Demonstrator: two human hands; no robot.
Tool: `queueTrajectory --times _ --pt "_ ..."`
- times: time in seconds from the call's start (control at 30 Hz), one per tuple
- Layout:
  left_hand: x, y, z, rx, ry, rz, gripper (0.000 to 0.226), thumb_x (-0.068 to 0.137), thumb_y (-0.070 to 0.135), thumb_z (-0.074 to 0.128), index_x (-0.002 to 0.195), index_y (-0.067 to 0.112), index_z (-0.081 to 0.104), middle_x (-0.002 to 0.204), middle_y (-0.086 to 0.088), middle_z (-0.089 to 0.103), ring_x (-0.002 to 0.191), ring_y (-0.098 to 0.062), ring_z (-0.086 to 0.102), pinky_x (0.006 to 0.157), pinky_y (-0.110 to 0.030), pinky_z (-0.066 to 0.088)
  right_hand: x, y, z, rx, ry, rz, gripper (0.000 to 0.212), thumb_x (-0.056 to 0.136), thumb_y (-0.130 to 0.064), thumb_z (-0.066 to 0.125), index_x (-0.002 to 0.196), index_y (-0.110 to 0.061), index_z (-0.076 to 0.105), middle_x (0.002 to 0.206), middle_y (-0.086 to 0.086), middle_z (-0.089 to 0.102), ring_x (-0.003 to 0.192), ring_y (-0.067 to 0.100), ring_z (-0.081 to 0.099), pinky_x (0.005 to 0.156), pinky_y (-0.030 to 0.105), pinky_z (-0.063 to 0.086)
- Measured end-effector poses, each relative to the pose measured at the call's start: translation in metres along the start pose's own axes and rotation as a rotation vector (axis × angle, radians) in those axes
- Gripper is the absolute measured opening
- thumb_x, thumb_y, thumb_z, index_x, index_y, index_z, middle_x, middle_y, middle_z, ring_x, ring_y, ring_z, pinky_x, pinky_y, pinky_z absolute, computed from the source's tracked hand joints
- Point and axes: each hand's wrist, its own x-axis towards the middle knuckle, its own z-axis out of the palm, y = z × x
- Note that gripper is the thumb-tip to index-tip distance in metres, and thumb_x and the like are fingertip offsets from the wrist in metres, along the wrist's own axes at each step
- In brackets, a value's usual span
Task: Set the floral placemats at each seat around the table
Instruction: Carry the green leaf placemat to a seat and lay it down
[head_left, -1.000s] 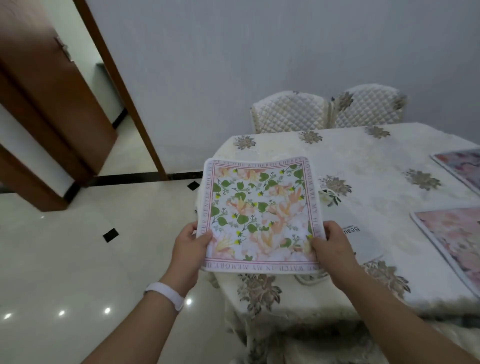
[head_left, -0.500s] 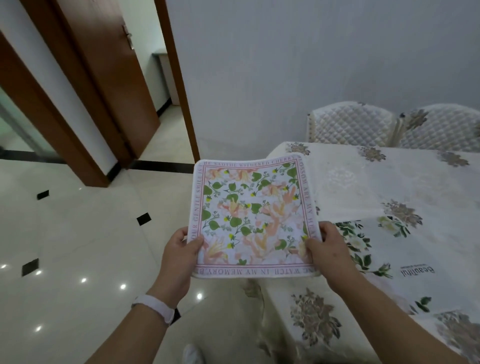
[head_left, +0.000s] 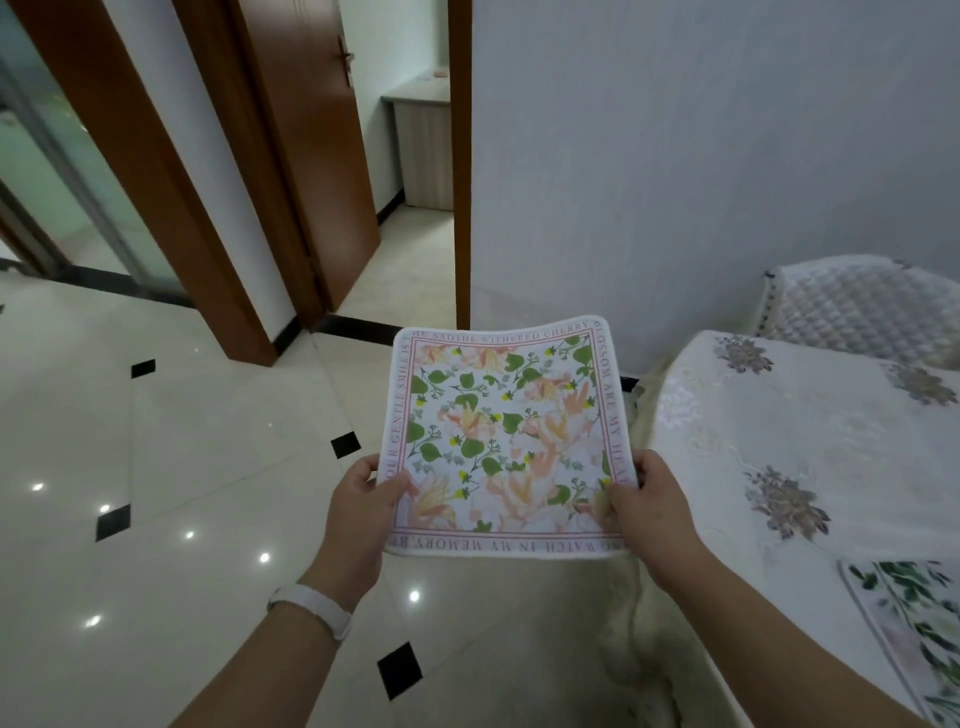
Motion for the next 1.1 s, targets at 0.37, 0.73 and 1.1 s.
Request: queueTrajectory --times 0.37,0.73,1.1 --pt "0.086 0.026 0.019 0.009 -0.018 -0.013 0.012 0.093 0.002 0.059 0.102 0.008 0.064 0.092 -0.011 0.074 0.077 -0.027 0.074 0.063 -0.042 0.06 0.082 -0.032 0.031 0.033 0.015 0.024 0.023 0.088 -0.002 0.054 0.103 -0.02 0.056 0.098 -0.006 0.068 0.083 0.015 0.068 0.06 0.03 0.054" --pt "0.24 0.079 0.101 0.116 0.038 -0.002 0.009 0.093 0.003 0.06 0.097 0.009 0.063 0.097 -0.015 0.074 0.087 -0.035 0.072 0.073 -0.048 0.059 0.264 -0.073 0.056 0.147 -0.079 0.054 0.021 0.089 -0.004 0.053 0.1 -0.022 0.056 0.096 -0.003 0.069 0.075 0.015 0.072 0.058 0.034 0.06" --pt "0.345 0.127 0.26 0.19 -0.098 0.014 0.011 0.093 0.002 0.059 0.102 0.008 0.063 0.102 -0.022 0.072 0.093 -0.042 0.069 0.084 -0.063 0.053 0.411 -0.108 -0.021 0.171 0.088 0.074 0.021 0.09 -0.002 0.05 0.096 -0.022 0.056 0.092 -0.002 0.068 0.074 0.015 0.068 0.054 0.032 0.057"
